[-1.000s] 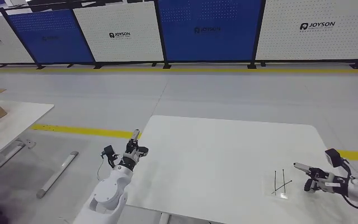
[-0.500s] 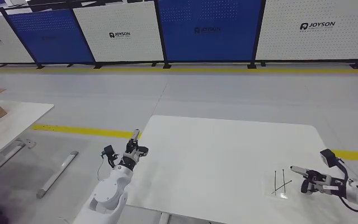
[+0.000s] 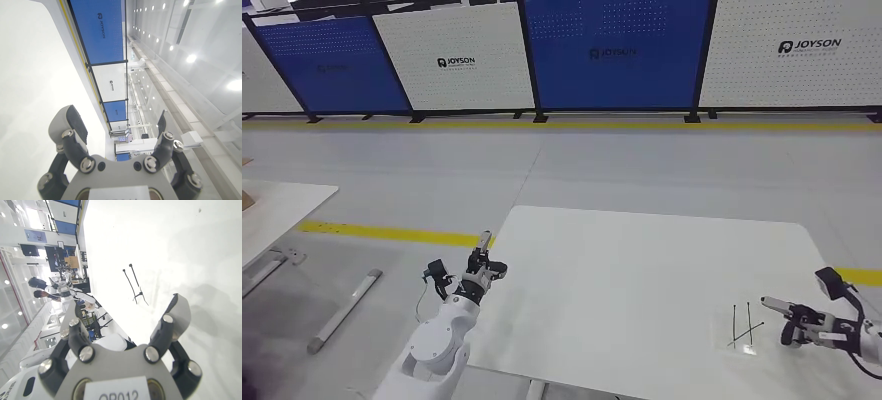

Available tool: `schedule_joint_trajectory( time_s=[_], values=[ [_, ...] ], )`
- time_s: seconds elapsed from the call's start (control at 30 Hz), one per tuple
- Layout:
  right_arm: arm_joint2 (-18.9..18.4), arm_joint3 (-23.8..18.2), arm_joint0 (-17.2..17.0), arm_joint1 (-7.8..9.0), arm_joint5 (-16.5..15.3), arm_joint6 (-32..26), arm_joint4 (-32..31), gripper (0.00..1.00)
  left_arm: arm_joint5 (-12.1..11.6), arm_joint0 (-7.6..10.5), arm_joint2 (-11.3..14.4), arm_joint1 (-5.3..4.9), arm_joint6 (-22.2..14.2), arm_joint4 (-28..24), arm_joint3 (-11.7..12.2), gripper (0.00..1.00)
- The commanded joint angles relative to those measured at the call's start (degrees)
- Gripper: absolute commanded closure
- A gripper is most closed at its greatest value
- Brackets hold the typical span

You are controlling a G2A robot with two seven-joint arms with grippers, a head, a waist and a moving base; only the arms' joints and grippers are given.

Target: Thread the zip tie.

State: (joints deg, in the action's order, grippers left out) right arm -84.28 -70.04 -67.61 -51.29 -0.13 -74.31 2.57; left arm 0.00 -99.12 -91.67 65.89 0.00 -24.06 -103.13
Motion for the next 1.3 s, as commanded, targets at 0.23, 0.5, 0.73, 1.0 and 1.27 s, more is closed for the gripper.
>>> schedule_joint_trajectory(
  time_s=[0.23,0.5,0.73,1.0,1.27],
  values=[
    [-0.52,-1.6,-1.32,0.65,-1.54,-1.54,0.39,0.0,0.0,0.0,0.0,0.0,0.0,0.0,0.0,0.0],
    [1.59,-0.39,0.49,0.59,-0.24,-0.46,-0.52,0.32,0.0,0.0,0.0,0.0,0.0,0.0,0.0,0.0],
    [4.79,2.39,3.34,0.22,0.76,0.47,-1.87,0.41,0.0,0.0,0.0,0.0,0.0,0.0,0.0,0.0],
    [6.62,5.12,4.99,0.06,0.5,1.95,-2.87,0.54,0.0,0.0,0.0,0.0,0.0,0.0,0.0,0.0],
    [6.91,5.8,5.26,0.3,-0.07,1.58,-2.99,0.65,0.0,0.0,0.0,0.0,0.0,0.0,0.0,0.0]
  ],
)
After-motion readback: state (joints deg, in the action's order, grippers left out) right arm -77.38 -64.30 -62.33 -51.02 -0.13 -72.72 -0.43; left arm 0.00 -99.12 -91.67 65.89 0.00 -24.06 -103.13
